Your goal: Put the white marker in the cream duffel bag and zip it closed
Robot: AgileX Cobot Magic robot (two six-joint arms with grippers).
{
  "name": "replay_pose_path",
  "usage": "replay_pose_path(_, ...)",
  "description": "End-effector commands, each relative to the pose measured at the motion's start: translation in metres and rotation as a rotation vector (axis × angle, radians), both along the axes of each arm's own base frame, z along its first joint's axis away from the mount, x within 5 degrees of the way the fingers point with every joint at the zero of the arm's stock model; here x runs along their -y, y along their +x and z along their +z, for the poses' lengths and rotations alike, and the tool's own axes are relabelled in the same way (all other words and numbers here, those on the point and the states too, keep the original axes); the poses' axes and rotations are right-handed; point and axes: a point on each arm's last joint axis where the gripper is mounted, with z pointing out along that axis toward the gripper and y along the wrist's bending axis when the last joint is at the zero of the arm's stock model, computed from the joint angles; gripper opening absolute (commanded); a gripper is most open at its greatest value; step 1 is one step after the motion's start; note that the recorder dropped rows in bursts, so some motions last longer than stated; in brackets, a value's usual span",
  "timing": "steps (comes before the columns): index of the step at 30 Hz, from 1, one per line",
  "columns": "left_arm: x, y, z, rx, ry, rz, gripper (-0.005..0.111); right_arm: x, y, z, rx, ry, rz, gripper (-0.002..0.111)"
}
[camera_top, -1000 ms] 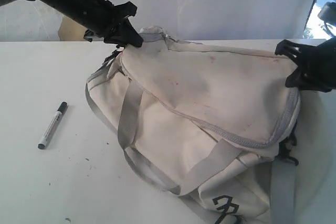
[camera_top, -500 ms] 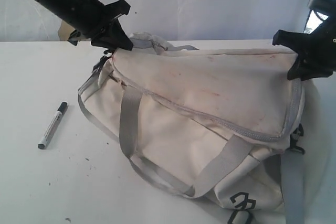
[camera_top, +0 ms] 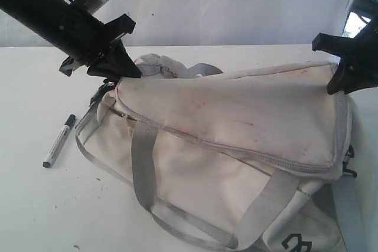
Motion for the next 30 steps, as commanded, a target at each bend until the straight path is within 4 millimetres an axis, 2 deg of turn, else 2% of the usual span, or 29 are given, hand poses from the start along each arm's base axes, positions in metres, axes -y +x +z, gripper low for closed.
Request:
replay_pose_path(1, -0.001, -0.013, -0.007, 0.038, -0.009, -0.005, 0.0, 0.009, 0.002, 0.003, 0.034, -0.052, 0.069, 0.005)
replay_pose_path(4, -0.002, -0.009, -0.01, 0.095, -0.009, 0.032, 0.0, 0.006, 0.003, 0.004, 0.061, -0.026, 0.126, 0.021)
replay_pose_path(8, -0.003, -0.002, -0.01, 0.166, 0.004, 0.074, 0.0, 0.004, 0.004, 0.005, 0.081, -0.011, 0.14, 0.048)
replay_pose_path(11, -0.005, 0.003, -0.009, 0.209, 0.014, 0.107, 0.01, 0.004, 0.004, 0.005, 0.081, -0.009, 0.139, 0.064)
replay_pose_path(18, -0.005, 0.004, -0.008, 0.241, 0.02, 0.1, 0.064, 0.004, 0.006, 0.011, 0.097, -0.01, 0.142, 0.066)
replay_pose_path(21, -0.006, 0.007, -0.006, 0.306, 0.039, 0.061, 0.079, 0.003, 0.008, 0.02, 0.123, -0.01, 0.142, 0.066)
replay_pose_path(26, -0.007, 0.016, 0.015, 0.419, 0.082, 0.033, 0.082, -0.001, 0.01, 0.024, 0.151, 0.029, 0.165, 0.066)
replay_pose_path(30, -0.014, 0.023, 0.037, 0.484, 0.178, 0.04, 0.075, -0.006, 0.011, 0.026, 0.177, 0.084, 0.186, 0.066)
